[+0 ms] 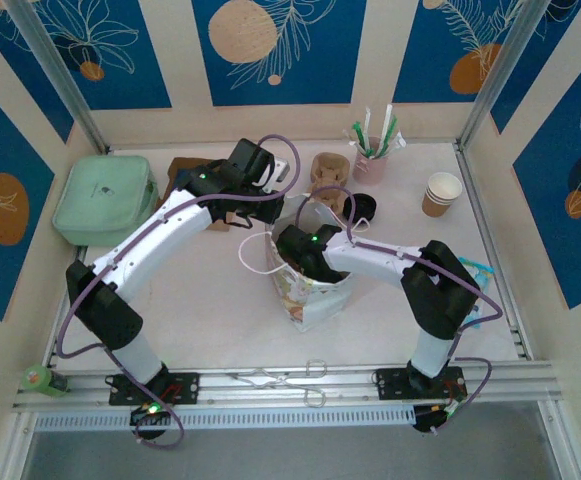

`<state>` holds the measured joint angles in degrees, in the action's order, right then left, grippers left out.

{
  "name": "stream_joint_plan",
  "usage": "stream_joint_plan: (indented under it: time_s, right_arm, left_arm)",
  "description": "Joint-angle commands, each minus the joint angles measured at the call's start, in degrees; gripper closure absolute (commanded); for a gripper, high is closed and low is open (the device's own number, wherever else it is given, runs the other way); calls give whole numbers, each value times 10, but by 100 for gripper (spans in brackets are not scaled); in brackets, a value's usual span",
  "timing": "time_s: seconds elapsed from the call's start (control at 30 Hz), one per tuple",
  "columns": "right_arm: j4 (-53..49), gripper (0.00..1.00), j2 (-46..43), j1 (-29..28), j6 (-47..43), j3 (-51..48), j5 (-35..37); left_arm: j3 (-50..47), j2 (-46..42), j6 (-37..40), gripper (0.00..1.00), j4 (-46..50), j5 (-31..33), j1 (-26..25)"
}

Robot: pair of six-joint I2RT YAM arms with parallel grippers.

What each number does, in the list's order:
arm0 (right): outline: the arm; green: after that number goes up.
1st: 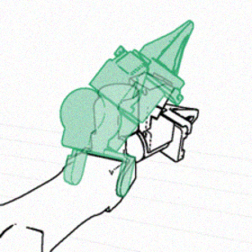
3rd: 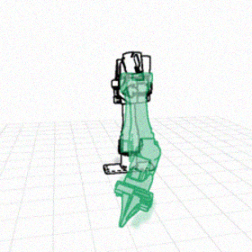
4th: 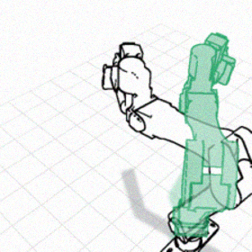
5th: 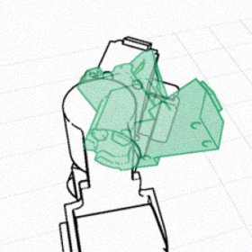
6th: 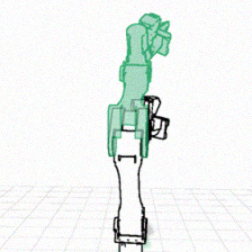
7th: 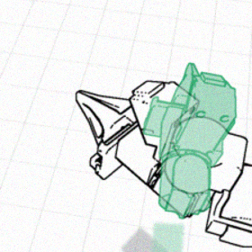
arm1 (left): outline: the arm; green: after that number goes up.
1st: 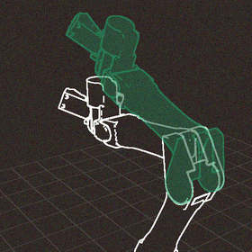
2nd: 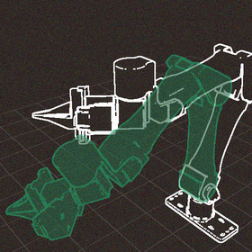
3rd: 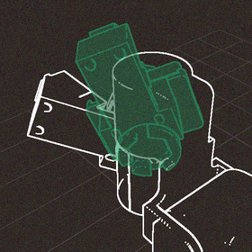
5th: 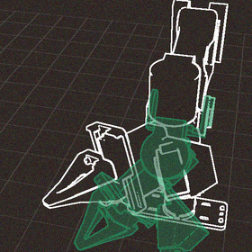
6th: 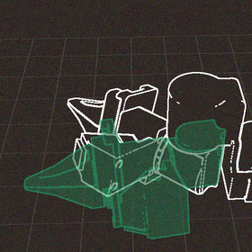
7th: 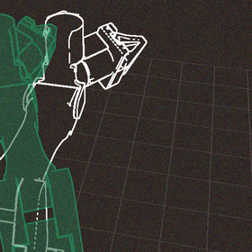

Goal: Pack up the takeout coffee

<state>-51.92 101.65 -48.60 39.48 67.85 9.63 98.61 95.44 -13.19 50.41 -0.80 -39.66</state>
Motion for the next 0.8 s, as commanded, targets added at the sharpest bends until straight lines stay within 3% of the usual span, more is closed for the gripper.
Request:
stream_joint_plan:
  time_s: [0.0, 0.37, 0.77]
  right_arm:
    - [149, 0, 125, 9, -2, -72, 12]
    - [108, 1, 114, -4, 1, -40, 29]
    - [27, 1, 37, -14, -2, 5, 37]
  left_arm:
    - [-6, -11, -3, 88, -6, -2, -5]
    - [-3, -13, -3, 88, -6, -3, -4]
    - [-10, -20, -3, 87, -7, -1, -5]
